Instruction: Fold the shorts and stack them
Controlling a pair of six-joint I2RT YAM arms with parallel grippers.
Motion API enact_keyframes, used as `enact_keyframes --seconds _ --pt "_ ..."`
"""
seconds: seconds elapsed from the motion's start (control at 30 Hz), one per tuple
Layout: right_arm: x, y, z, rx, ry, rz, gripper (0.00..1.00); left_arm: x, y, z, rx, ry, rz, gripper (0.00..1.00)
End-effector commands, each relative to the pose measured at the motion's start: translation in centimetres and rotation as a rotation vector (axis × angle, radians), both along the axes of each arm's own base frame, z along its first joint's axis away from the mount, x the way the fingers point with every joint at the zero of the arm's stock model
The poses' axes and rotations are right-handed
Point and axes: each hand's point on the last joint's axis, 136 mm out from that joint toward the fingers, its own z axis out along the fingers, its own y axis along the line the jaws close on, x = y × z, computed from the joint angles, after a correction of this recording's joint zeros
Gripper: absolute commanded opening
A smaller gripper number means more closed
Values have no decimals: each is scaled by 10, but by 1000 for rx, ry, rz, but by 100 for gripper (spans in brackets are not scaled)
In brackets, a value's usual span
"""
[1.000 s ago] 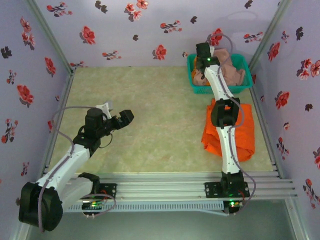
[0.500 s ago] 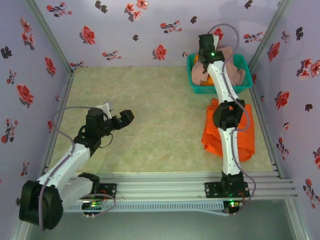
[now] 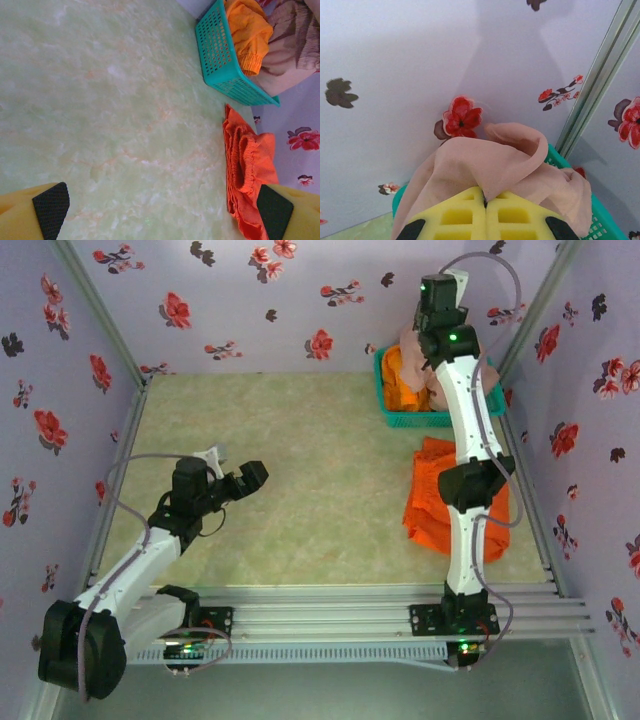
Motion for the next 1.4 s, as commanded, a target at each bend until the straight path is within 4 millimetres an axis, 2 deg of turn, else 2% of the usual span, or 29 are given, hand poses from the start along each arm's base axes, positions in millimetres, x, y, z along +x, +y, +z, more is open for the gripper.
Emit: enact_keyframes --seconds 0.0,0.1,0.13,0.27,0.43,0.53,0.67,0.77,0.83,0.9,0.93,1.0,1.1,1.13,1.2,1.3,1.37 --pt "-36 17 98 93 -247 80 0 2 4 4 -6 -26 20 99" --pt "-57 51 133 134 -319 233 0 3 4 5 -9 -32 21 99" --pt "-67 70 144 147 -340 310 0 4 4 5 -10 -33 23 99" --pt "-99 123 169 178 -384 504 0 4 4 9 -13 -46 24 99" --pt "-134 214 169 313 -355 837 0 5 8 20 -13 -80 45 100" --pt "-154 261 164 379 -326 1015 0 4 11 29 -8 -106 57 99" --pt "-171 293 159 464 -287 1181 0 0 18 42 -1 -148 88 99" --pt "-176 301 140 449 -211 1234 0 -4 26 48 1 -180 121 100" --pt "-176 300 113 385 -119 1232 3 -8 32 51 1 -200 152 99" --pt "-168 292 79 320 -17 1185 18 -12 40 52 1 -217 186 99" --pt "-162 285 59 287 35 1147 34 -15 45 52 2 -225 207 99" --pt "-148 264 23 248 123 1043 53 -20 53 53 7 -240 242 99" --pt "-136 222 -14 252 193 883 66 -25 64 55 26 -245 289 99" --pt "-140 211 -21 250 197 842 69 -26 66 55 39 -241 295 99" --pt "-153 203 -32 248 188 816 76 -25 67 54 61 -224 295 99" --pt "-185 209 -56 224 205 818 81 -18 64 51 80 -171 282 99" --pt "-205 216 -83 211 251 811 81 -10 58 49 78 -126 247 99"
